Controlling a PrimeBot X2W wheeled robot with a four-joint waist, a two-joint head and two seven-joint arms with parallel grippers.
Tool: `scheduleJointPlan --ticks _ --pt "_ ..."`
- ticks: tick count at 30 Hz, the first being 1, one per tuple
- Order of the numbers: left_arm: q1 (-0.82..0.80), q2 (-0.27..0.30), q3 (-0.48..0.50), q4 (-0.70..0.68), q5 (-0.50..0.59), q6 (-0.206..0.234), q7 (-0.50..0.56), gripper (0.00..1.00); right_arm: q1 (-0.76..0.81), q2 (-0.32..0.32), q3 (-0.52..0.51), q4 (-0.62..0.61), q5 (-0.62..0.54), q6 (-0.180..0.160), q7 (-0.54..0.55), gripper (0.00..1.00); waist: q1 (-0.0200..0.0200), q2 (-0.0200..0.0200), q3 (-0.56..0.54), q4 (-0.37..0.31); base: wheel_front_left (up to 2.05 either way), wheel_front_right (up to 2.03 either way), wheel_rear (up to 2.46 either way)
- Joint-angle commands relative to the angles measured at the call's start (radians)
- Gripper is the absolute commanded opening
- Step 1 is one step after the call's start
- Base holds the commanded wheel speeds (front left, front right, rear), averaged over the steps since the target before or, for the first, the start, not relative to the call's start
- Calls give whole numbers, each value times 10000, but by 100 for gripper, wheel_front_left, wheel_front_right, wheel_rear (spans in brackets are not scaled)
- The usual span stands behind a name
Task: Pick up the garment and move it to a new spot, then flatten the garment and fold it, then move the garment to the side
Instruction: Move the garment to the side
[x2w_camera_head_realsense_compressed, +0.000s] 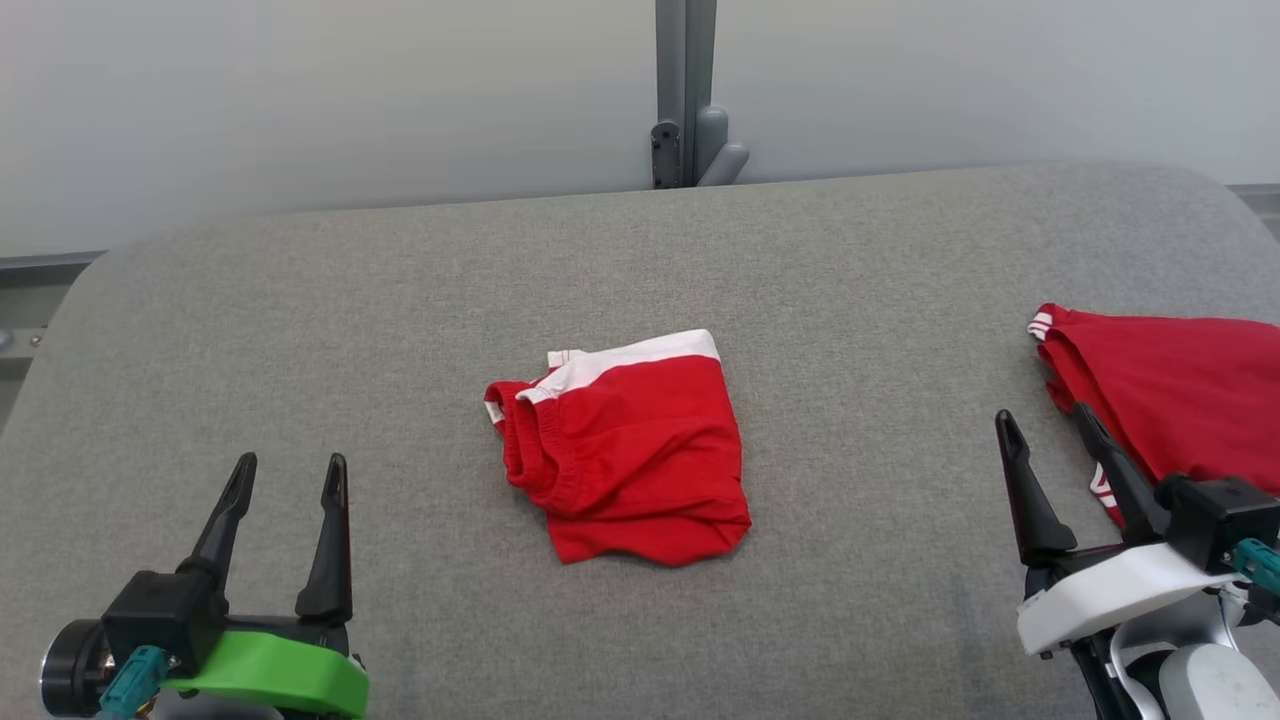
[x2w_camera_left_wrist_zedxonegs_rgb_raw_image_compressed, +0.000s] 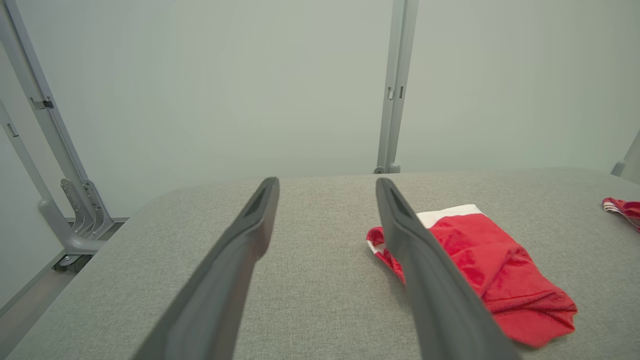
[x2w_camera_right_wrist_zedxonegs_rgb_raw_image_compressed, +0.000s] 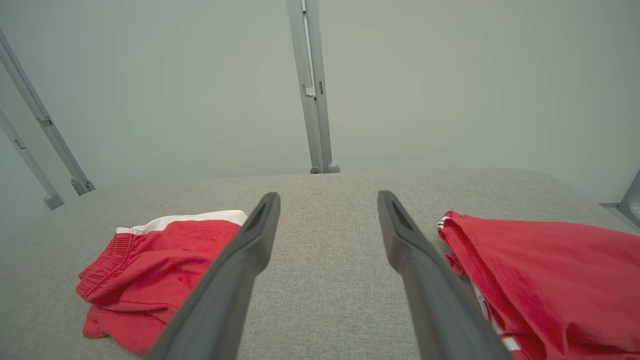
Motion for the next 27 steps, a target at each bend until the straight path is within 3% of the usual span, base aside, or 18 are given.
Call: scheduleJointPlan --ticks 1,9,18,27 --pt "-168 78 12 -33 -38 15 -43 100 -73 -30 -33 -2 22 -2 13 100 0 0 93 73 0 0 0" --pt "-807 -46 -45 -318 104 1 -169 100 -904 23 114 400 274 -2 144 100 0 0 1090 608 0 0 0" --pt "-2004 -369 -168 194 143 -313 -627 100 -2596 80 1685 2060 772 -2 301 100 0 0 2392 1295 0 0 0" --pt "-2508 -666 -280 762 205 -477 -898 100 -3834 303 3363 4332 2045 -2 1083 100 0 0 2791 1534 0 0 0"
